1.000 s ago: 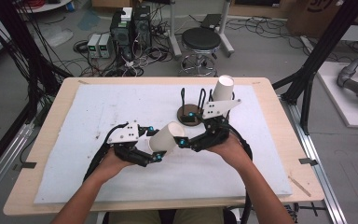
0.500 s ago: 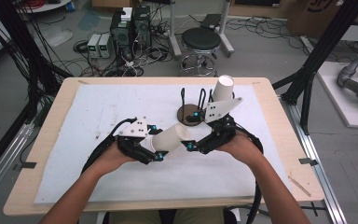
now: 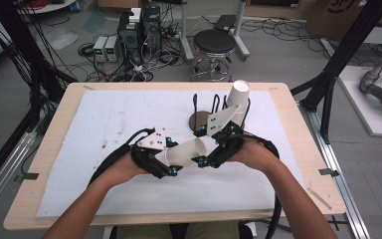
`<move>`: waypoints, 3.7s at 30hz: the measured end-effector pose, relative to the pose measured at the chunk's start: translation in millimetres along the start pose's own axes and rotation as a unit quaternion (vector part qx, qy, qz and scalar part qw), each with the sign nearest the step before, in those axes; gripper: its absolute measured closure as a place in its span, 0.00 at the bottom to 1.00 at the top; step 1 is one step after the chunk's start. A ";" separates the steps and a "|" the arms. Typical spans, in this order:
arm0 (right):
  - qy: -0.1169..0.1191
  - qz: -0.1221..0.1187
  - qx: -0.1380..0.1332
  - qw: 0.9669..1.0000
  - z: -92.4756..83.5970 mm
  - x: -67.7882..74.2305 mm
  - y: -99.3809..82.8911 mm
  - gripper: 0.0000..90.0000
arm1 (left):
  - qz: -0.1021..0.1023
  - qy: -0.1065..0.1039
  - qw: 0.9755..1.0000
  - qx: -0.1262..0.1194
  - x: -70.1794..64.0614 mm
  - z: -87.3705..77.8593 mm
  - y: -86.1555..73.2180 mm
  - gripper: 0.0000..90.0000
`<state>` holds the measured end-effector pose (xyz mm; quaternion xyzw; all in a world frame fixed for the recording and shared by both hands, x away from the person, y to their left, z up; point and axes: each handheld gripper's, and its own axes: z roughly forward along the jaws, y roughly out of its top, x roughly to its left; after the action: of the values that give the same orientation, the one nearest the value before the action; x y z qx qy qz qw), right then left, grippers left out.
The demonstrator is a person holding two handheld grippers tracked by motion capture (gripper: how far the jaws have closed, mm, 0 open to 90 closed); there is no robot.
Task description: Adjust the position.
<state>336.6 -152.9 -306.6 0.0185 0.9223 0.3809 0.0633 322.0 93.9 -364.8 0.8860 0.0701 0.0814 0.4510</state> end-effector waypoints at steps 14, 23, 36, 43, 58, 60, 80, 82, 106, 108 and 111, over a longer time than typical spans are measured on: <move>0.039 -0.012 0.063 0.997 21.1 3.4 0.0 0.31 | 0.013 -0.017 1.000 0.021 -4.6 4.5 0.8 0.28; 0.049 -0.017 0.074 0.996 23.6 4.8 -1.0 0.38 | 0.014 -0.025 0.999 0.027 -6.7 7.2 0.0 0.28; 0.057 -0.010 0.043 0.997 16.3 8.4 -10.5 0.38 | 0.001 -0.039 0.998 -0.053 -6.7 2.0 -6.4 0.16; 0.055 0.006 0.020 0.998 9.7 9.2 -23.1 0.38 | -0.019 -0.041 0.994 -0.103 -6.9 -4.8 -14.8 0.16; 0.048 0.049 -0.053 0.996 3.6 8.2 -53.7 0.38 | -0.060 -0.024 0.977 -0.205 -4.1 -22.6 -28.2 0.16; 0.048 0.055 -0.068 0.995 2.7 8.0 -57.4 0.38 | -0.063 -0.024 0.975 -0.214 -3.9 -23.5 -30.0 0.16; 0.052 0.095 -0.172 0.979 8.8 12.3 -78.5 0.38 | -0.081 -0.047 0.965 -0.244 -9.9 -8.8 -35.8 0.16; 0.052 0.094 -0.178 0.978 8.9 12.2 -78.2 0.38 | -0.080 -0.045 0.965 -0.244 -9.8 -7.7 -35.6 0.16; 0.090 0.097 -0.219 0.967 13.9 13.4 -75.0 0.38 | -0.080 -0.065 0.961 -0.256 -11.8 2.7 -33.4 0.16; 0.091 0.098 -0.217 0.967 14.4 13.1 -75.3 0.38 | -0.072 -0.070 0.962 -0.256 -12.7 2.3 -33.2 0.21; 0.093 0.096 -0.216 0.967 14.6 13.3 -75.4 0.39 | -0.068 -0.067 0.962 -0.255 -12.8 0.8 -33.2 0.24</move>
<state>326.4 -195.0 -371.3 0.0575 0.8139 0.5753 -0.0573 308.0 110.1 -393.2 0.7386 0.0764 0.0060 0.6698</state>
